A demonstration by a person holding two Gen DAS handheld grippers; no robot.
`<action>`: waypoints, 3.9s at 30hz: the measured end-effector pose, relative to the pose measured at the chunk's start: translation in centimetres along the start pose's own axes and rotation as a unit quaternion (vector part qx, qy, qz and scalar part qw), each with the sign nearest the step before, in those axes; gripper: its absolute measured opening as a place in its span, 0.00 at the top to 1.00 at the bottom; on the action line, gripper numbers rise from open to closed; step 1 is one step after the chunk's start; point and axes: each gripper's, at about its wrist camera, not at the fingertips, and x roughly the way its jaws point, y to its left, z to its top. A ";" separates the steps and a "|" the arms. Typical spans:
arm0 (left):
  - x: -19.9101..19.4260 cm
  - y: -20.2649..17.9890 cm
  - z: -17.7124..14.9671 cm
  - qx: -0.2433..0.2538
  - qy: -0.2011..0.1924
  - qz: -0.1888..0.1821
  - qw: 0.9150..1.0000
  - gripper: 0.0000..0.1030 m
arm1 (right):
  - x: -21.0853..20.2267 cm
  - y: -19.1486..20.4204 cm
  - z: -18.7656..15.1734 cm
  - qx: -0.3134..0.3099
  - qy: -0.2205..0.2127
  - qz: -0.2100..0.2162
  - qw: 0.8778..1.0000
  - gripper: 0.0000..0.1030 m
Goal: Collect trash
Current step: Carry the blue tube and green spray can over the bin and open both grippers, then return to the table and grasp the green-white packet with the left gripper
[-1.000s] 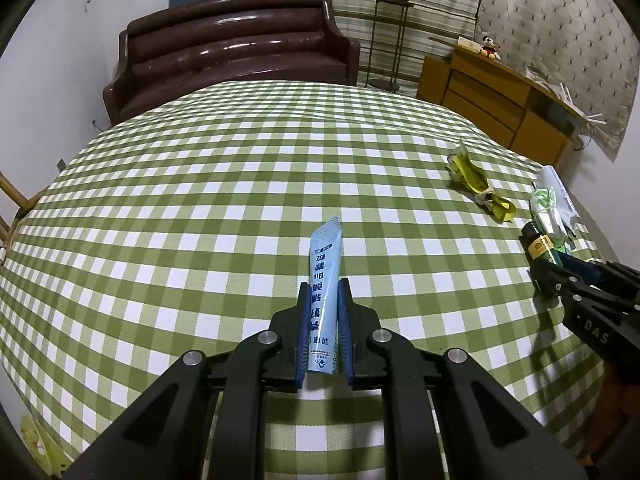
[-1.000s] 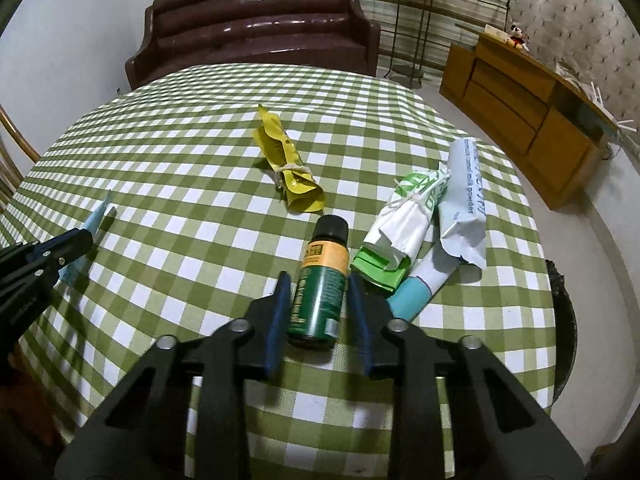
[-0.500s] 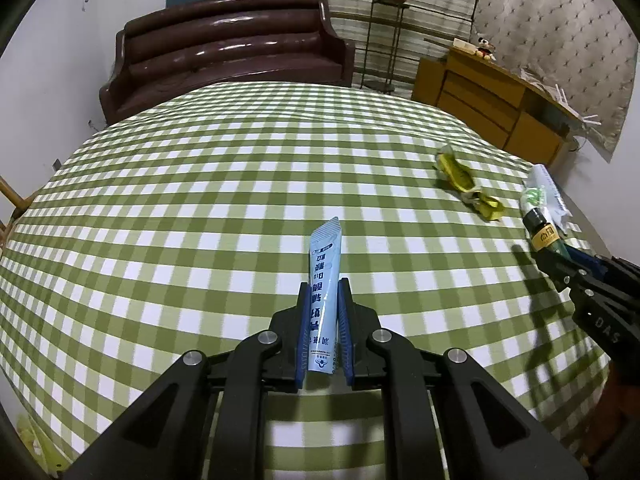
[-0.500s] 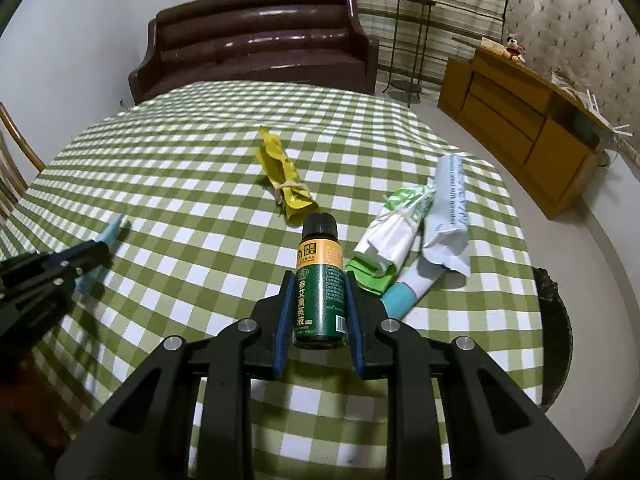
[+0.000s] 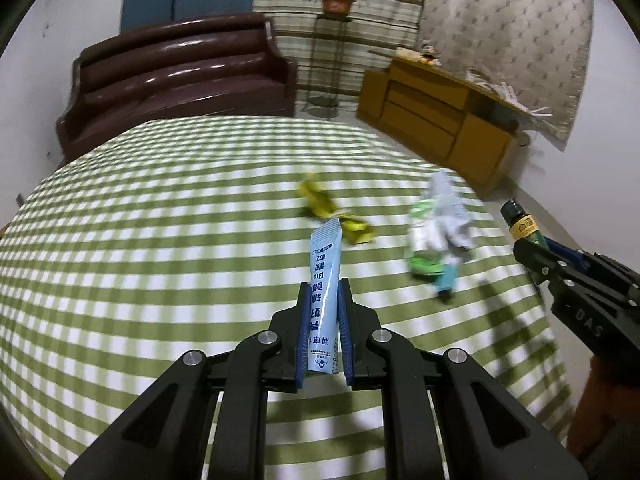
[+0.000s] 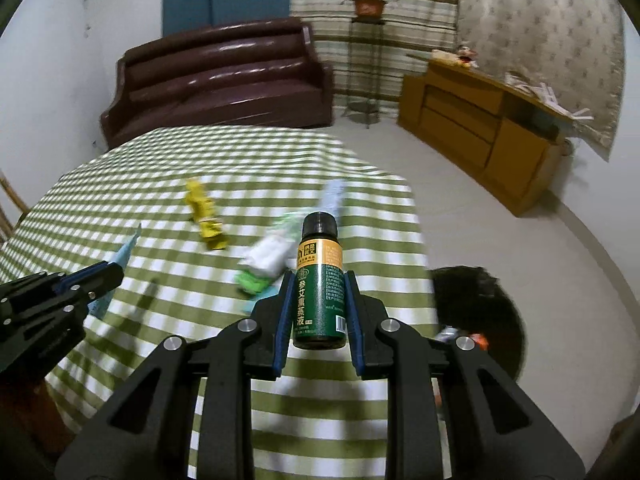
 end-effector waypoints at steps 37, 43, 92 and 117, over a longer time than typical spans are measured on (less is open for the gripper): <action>7.7 -22.8 2.0 0.135 0.014 -0.091 0.986 0.86 | 2.7 -17.2 -3.7 0.118 0.018 -0.072 0.990 0.77; 8.6 -23.9 2.1 0.145 0.017 -0.085 0.986 0.86 | 3.4 -17.8 -3.9 0.130 0.021 -0.069 0.989 0.77; 6.1 -8.7 3.4 0.042 0.013 0.019 0.999 0.59 | 4.3 -9.5 -0.3 0.082 0.020 -0.011 0.996 0.59; 10.6 -6.9 5.4 0.053 0.063 -0.017 0.996 0.70 | 6.5 -6.7 1.3 0.067 0.030 0.008 0.997 0.59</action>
